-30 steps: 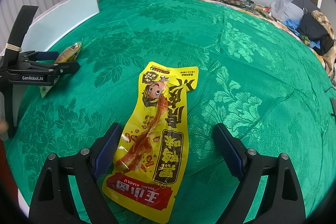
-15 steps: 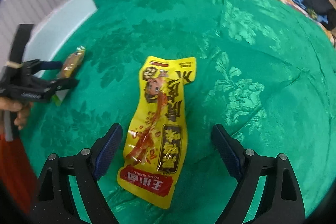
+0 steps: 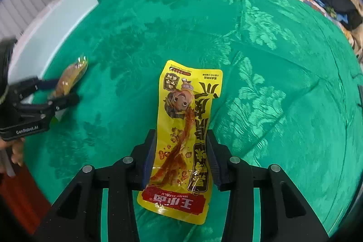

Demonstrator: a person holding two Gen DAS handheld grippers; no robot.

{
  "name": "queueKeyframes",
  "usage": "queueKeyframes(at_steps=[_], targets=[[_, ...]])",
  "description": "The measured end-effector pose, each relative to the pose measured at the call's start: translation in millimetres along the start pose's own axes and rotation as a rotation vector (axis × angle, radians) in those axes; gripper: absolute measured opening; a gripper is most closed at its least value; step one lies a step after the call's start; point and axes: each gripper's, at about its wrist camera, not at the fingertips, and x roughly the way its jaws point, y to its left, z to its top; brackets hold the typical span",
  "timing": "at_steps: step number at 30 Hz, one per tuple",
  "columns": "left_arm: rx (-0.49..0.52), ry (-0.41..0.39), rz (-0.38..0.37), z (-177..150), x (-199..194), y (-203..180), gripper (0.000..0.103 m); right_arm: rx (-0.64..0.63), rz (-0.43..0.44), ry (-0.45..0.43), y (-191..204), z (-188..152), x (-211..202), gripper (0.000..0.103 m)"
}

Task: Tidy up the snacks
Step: 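Grasp the yellow spicy-strip bag with the right tool, then carry the sausage and yellow bag into the white box and release both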

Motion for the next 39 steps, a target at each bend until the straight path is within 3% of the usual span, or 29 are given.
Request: queueKeyframes(at_steps=[9, 14, 18, 21, 23, 26, 32, 35, 39], targets=[[-0.154, -0.158, -0.154, -3, -82, 3, 0.06, 0.112, 0.112, -0.087, -12, 4, -45, 0.044], [-0.218, -0.289, -0.194, 10, -154, 32, 0.061, 0.071, 0.186, -0.184, 22, 36, -82, 0.044], [-0.256, -0.38, -0.117, 12, -218, 80, 0.061, 0.003, 0.285, -0.263, 76, 70, -112, 0.044], [-0.281, -0.417, -0.001, 4, -255, 125, 0.061, -0.058, 0.387, -0.312, 134, 97, -131, 0.044], [-0.319, -0.415, 0.078, -6, -267, 160, 0.061, -0.099, 0.472, -0.32, 181, 113, -136, 0.044], [-0.397, -0.391, 0.137, -26, -265, 207, 0.061, -0.164, 0.567, -0.296, 253, 131, -130, 0.045], [-0.446, -0.302, 0.254, -66, -227, 251, 0.063, -0.292, 0.544, -0.238, 367, 142, -77, 0.049], [-0.487, -0.297, 0.295, -85, -215, 263, 0.068, -0.309, 0.54, -0.227, 393, 136, -40, 0.057], [-0.474, -0.294, 0.347, -99, -213, 260, 0.081, -0.287, 0.509, -0.157, 397, 129, 2, 0.059]])
